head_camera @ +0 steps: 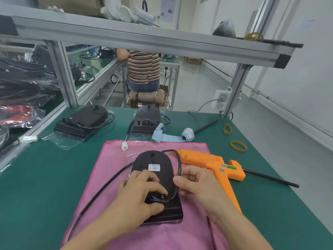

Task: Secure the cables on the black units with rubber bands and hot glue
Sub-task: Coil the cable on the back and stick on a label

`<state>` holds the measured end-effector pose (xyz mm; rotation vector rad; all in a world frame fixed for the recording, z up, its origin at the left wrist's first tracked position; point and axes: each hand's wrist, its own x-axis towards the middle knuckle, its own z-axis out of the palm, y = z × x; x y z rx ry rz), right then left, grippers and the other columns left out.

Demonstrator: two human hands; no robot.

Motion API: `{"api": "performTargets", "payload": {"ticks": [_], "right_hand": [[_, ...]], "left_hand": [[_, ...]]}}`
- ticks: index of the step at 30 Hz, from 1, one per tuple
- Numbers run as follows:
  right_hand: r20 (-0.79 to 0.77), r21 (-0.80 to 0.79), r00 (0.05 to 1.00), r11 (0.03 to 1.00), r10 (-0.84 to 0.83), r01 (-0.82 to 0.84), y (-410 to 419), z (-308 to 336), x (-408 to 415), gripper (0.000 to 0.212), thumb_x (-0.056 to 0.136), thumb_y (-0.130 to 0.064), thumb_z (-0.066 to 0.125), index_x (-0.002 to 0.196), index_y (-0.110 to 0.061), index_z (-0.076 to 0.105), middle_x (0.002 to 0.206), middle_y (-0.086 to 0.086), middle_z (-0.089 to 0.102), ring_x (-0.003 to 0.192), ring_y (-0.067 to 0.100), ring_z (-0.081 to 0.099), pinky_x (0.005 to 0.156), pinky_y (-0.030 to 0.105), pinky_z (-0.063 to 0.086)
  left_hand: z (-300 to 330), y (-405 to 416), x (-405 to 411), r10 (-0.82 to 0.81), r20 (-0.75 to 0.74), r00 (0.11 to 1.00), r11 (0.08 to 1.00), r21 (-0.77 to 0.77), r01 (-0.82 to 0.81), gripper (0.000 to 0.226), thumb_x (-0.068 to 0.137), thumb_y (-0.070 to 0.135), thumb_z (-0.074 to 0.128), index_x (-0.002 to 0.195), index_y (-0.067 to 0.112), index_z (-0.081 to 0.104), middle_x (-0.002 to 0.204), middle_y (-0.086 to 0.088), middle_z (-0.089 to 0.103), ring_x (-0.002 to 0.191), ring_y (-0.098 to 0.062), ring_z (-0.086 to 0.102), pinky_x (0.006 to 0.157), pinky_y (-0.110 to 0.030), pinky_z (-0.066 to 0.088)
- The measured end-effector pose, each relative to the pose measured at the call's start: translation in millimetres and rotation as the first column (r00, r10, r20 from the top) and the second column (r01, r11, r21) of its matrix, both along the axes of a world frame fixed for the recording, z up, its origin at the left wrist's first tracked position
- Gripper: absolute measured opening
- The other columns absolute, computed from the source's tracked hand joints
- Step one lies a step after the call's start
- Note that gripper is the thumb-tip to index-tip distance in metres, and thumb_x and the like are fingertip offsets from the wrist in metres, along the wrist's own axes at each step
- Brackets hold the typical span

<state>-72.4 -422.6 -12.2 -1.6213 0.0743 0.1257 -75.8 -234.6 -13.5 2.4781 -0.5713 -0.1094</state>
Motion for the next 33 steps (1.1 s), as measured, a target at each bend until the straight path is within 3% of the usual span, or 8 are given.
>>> {"api": "performTargets", "payload": {"ticks": [5, 9, 14, 18, 20, 23, 28, 33], "right_hand": [[0.03, -0.037, 0.998, 0.998, 0.055, -0.054, 12, 7, 10, 0.013, 0.081, 0.002, 0.071, 0.082, -0.011, 0.071, 0.072, 0.004, 0.069, 0.065, 0.01, 0.064, 0.06, 0.021, 0.054], [0.093, -0.338, 0.994, 0.941, 0.065, -0.03, 23, 6, 15, 0.008, 0.079, -0.001, 0.073, 0.086, -0.004, 0.071, 0.076, 0.014, 0.07, 0.066, 0.015, 0.058, 0.071, 0.037, 0.053], [0.21, -0.667, 0.977, 0.736, 0.039, 0.114, 22, -3, 10, 0.035, 0.082, -0.023, 0.07, 0.115, -0.028, 0.058, 0.064, -0.009, 0.055, 0.067, 0.002, 0.052, 0.062, 0.016, 0.038], [0.255, -0.749, 0.96, 0.652, 0.115, 0.12, 29, -4, 12, 0.007, 0.089, -0.021, 0.055, 0.095, -0.025, 0.056, 0.085, -0.005, 0.051, 0.083, 0.017, 0.053, 0.08, 0.034, 0.044], [0.197, -0.744, 0.976, 0.662, 0.091, 0.089, 28, -6, 14, 0.027, 0.092, -0.03, 0.051, 0.119, -0.034, 0.052, 0.111, -0.002, 0.049, 0.101, 0.02, 0.054, 0.088, 0.031, 0.043], [0.09, -0.754, 0.992, 0.657, 0.093, 0.007, 25, -12, 16, 0.049, 0.095, -0.044, 0.047, 0.142, -0.037, 0.033, 0.129, 0.0, 0.053, 0.117, 0.02, 0.052, 0.093, 0.031, 0.041], [-0.019, -0.75, 0.997, 0.658, 0.08, -0.067, 24, -11, 26, 0.057, 0.087, -0.057, 0.055, 0.136, -0.031, 0.041, 0.13, -0.007, 0.059, 0.119, 0.017, 0.054, 0.09, 0.028, 0.04], [-0.015, -0.752, 1.0, 0.659, 0.016, -0.022, 23, -15, 25, 0.061, 0.085, -0.061, 0.055, 0.132, -0.023, 0.045, 0.132, -0.001, 0.056, 0.12, 0.02, 0.053, 0.09, 0.033, 0.039]], "left_hand": [[-7, 3, -5, -0.048, 0.054, 0.997, 0.999, 0.019, 0.047, 0.038, 0.09, 0.042, 0.061, 0.126, 0.05, 0.054, 0.117, 0.032, 0.035, 0.119, 0.012, 0.025, 0.104, -0.021, 0.015], [-9, 6, -6, -0.079, 0.065, 0.995, 0.997, -0.012, 0.08, 0.037, 0.088, 0.042, 0.064, 0.123, 0.05, 0.057, 0.117, 0.035, 0.037, 0.12, 0.013, 0.028, 0.108, -0.021, 0.016], [-7, 29, 15, 0.173, 0.048, 0.984, 0.889, -0.438, -0.135, 0.019, 0.083, 0.018, 0.073, 0.095, 0.033, 0.073, 0.107, 0.024, 0.06, 0.109, 0.006, 0.053, 0.095, -0.005, 0.033], [-6, 59, 65, 0.493, 0.114, 0.863, 0.867, 0.015, -0.498, 0.036, 0.092, 0.023, 0.059, 0.129, 0.024, 0.058, 0.131, -0.001, 0.052, 0.121, -0.023, 0.047, 0.098, -0.032, 0.041], [-13, 70, 80, 0.527, 0.048, 0.848, 0.81, 0.274, -0.519, 0.039, 0.092, 0.028, 0.054, 0.131, 0.021, 0.053, 0.129, -0.005, 0.051, 0.118, -0.027, 0.05, 0.093, -0.037, 0.044], [-25, 78, 85, 0.542, 0.094, 0.835, 0.787, 0.292, -0.544, 0.024, 0.091, 0.027, 0.053, 0.113, 0.023, 0.061, 0.117, -0.002, 0.058, 0.106, -0.026, 0.058, 0.084, -0.032, 0.045], [-25, 72, 85, 0.459, 0.243, 0.855, 0.772, 0.368, -0.519, 0.027, 0.091, 0.035, 0.053, 0.116, 0.025, 0.056, 0.116, 0.002, 0.055, 0.101, -0.023, 0.06, 0.072, -0.029, 0.041], [-6, 89, 82, 0.509, 0.15, 0.848, 0.744, 0.418, -0.521, 0.024, 0.082, 0.046, 0.059, 0.088, 0.024, 0.052, 0.095, 0.006, 0.06, 0.089, -0.022, 0.057, 0.069, -0.027, 0.038]]}}
